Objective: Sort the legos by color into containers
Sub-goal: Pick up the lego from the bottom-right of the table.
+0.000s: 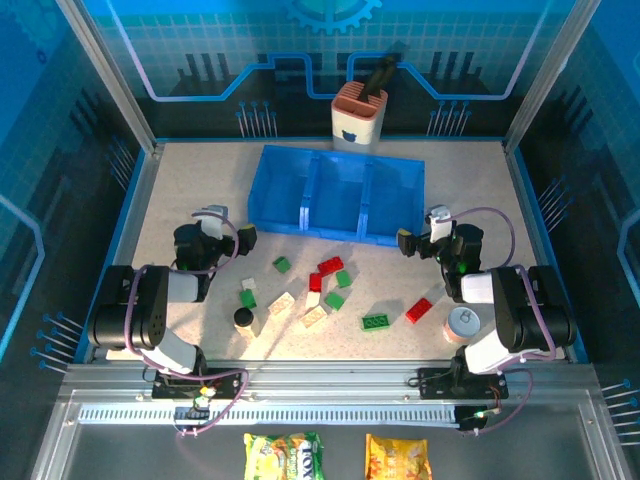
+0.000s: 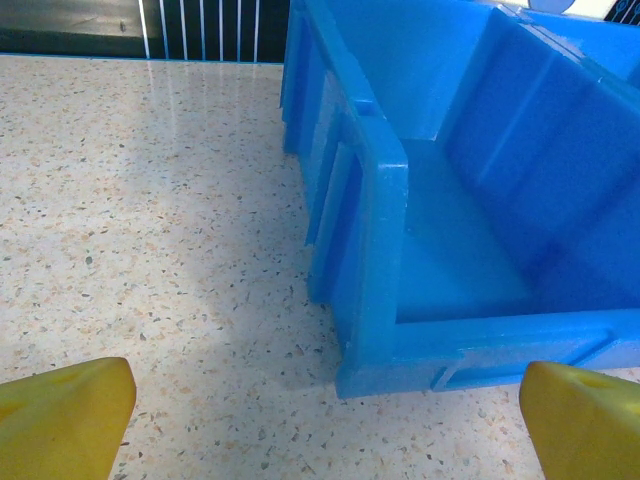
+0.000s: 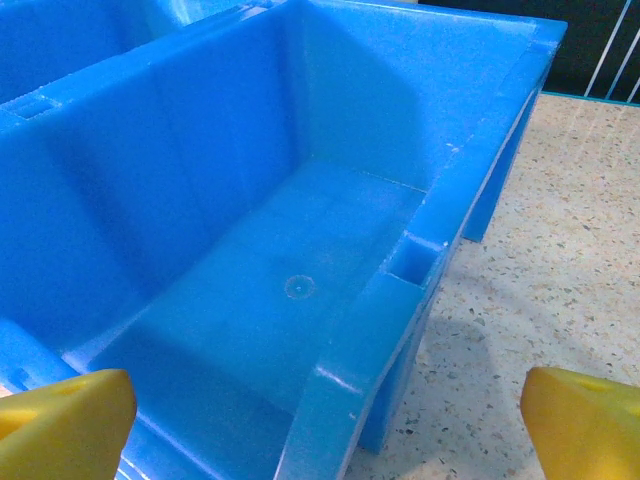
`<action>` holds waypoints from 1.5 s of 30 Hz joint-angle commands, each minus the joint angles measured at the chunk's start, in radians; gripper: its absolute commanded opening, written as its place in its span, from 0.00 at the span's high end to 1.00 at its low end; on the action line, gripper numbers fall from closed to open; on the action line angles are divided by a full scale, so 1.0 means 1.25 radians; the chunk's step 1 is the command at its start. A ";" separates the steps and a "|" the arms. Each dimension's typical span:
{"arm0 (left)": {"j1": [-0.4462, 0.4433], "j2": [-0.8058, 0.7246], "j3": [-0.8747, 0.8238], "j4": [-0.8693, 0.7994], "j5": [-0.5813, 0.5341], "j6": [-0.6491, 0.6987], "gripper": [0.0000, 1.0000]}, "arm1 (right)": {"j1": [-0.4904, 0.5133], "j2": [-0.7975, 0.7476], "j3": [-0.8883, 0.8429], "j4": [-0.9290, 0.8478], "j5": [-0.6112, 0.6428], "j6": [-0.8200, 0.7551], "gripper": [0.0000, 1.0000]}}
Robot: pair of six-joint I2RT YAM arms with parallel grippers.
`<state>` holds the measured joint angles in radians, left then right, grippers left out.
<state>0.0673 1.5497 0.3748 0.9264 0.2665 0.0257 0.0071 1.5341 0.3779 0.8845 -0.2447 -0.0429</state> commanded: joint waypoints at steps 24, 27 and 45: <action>-0.008 -0.192 0.028 -0.223 -0.149 -0.029 0.01 | 0.017 -0.147 0.036 -0.172 0.081 0.004 0.00; -0.017 -0.245 0.046 -0.312 -0.207 -0.049 0.01 | 0.039 -0.197 0.065 -0.279 0.127 0.001 0.01; -0.020 -0.421 0.345 -1.037 -0.166 -0.277 0.01 | 0.147 -0.341 0.373 -1.197 0.285 0.370 0.14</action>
<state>0.0494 1.0328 0.7307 -0.1612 -0.0082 -0.2703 0.1680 1.1187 0.7876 -0.3428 0.0761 0.2825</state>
